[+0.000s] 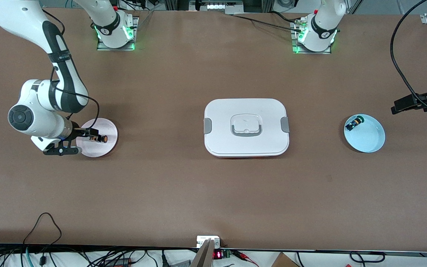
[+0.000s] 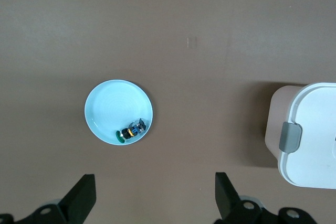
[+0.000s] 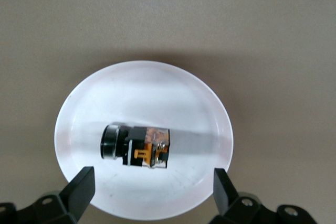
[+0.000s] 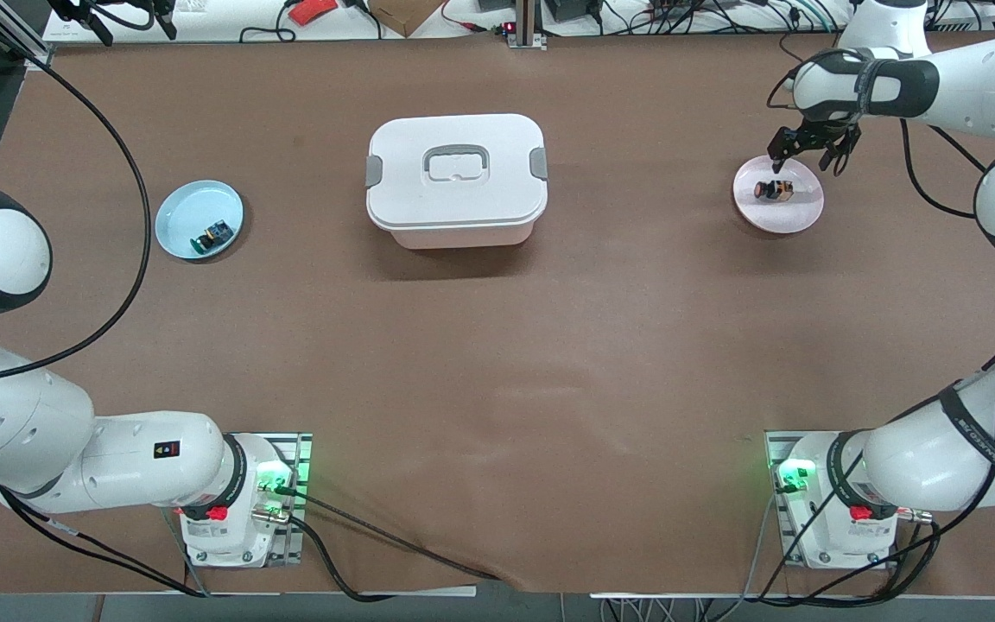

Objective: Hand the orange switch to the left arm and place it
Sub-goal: 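Close the right gripper around the black-and-orange switch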

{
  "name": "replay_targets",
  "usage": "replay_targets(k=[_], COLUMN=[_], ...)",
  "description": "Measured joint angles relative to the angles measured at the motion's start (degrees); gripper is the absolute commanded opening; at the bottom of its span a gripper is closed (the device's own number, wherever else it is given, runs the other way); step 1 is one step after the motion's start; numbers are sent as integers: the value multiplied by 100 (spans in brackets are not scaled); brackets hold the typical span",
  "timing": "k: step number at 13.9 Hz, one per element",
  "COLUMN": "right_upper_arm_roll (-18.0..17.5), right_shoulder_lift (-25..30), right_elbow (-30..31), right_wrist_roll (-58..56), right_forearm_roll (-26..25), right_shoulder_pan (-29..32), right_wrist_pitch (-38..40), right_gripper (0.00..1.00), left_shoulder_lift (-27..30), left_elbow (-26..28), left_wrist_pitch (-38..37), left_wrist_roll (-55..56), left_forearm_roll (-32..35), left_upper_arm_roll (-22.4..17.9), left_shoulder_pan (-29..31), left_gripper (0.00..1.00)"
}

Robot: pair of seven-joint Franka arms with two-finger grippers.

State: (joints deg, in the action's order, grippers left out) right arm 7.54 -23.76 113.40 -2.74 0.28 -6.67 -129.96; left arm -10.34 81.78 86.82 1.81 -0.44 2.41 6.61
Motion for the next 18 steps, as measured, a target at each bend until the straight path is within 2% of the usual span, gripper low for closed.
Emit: replay_targets(k=[4,7,18], right_upper_arm_roll=[0,-18,-35], right_shoulder_lift=[2,-51,-388], right_elbow=[166,189,197], right_wrist_roll=[2,-2,-2], right_forearm_roll=[65,353,763], right_shoulder_pan=[0,-1,-7], right_wrist_pitch=[-472,-503,-594], right_gripper=[100,100,100], left_shoulder_lift=[0,-1,-1], left_elbow=[0,0,0], left_wrist_pitch=[0,0,0], left_wrist_roll=[0,0,0], left_forearm_roll=[0,0,0], left_upper_arm_roll=[0,0,1], left_shoulder_pan=[3,3,4], left_gripper=[100,100,100])
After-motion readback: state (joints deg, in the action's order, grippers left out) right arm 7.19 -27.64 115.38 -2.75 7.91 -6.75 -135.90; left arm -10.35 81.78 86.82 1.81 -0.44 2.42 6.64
